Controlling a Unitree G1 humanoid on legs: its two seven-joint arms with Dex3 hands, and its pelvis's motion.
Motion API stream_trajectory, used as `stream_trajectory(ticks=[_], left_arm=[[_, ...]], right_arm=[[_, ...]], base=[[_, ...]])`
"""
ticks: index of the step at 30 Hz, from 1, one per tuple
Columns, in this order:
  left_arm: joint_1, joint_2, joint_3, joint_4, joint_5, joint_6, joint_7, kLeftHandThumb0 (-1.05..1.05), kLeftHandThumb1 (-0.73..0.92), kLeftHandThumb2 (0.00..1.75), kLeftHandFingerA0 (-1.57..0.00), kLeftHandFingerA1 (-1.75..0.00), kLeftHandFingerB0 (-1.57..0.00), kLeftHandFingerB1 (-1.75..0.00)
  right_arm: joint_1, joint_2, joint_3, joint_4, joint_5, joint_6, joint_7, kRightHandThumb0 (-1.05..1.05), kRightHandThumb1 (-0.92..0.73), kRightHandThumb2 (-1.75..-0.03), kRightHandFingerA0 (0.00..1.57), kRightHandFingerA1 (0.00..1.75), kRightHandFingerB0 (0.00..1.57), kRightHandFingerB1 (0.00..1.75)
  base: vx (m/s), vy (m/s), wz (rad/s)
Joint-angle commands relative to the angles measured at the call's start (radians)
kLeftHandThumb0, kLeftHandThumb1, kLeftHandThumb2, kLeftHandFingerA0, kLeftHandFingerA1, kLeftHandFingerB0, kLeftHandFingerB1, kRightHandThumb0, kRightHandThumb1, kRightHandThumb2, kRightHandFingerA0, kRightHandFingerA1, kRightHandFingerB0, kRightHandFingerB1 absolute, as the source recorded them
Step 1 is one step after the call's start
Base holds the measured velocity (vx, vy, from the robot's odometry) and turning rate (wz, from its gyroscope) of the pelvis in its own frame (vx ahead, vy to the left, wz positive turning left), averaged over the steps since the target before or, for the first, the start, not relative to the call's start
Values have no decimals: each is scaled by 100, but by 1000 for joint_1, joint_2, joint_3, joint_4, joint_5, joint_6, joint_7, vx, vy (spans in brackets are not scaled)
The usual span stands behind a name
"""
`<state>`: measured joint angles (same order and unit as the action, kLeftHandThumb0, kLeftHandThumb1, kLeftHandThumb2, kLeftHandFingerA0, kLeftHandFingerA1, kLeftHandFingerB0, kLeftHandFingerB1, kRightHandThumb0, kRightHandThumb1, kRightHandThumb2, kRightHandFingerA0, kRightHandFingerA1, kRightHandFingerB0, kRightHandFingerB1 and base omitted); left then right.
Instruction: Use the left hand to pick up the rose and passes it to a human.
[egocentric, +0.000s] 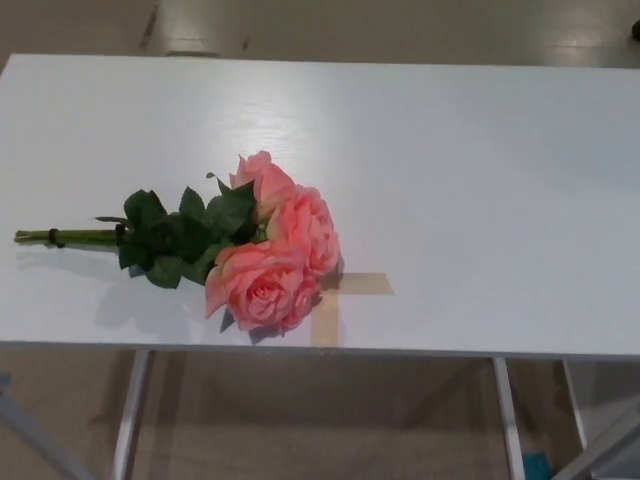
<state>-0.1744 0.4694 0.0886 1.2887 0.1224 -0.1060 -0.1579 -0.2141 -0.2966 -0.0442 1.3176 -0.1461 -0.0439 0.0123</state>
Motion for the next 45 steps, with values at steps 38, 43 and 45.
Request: stream_trajectory(ticks=[38, 43, 45], left_arm=[[731, 266, 358, -1133, -734, -112, -1092, -51, 36, 67, -38, -46, -37, -42], [802, 244, 486, -1390, -867, -91, -1028, -45, 41, 53, -41, -38, -35, -32], [806, 241, 493, -1400, -869, -81, -1029, -45, 41, 53, -41, -38, -35, -32]], right_arm=[[9, -8, -24, 10, -7, -40, -11, -55, -81, -64, 58, 57, 19, 28], [6, -6, -22, 11, -9, -38, -11, -55, -80, -64, 58, 57, 19, 28], [6, -6, -22, 11, -9, -38, -11, -55, -80, -64, 58, 57, 19, 28]], base=[[0, 0, 0], [0, 0, 0], [0, 0, 0]])
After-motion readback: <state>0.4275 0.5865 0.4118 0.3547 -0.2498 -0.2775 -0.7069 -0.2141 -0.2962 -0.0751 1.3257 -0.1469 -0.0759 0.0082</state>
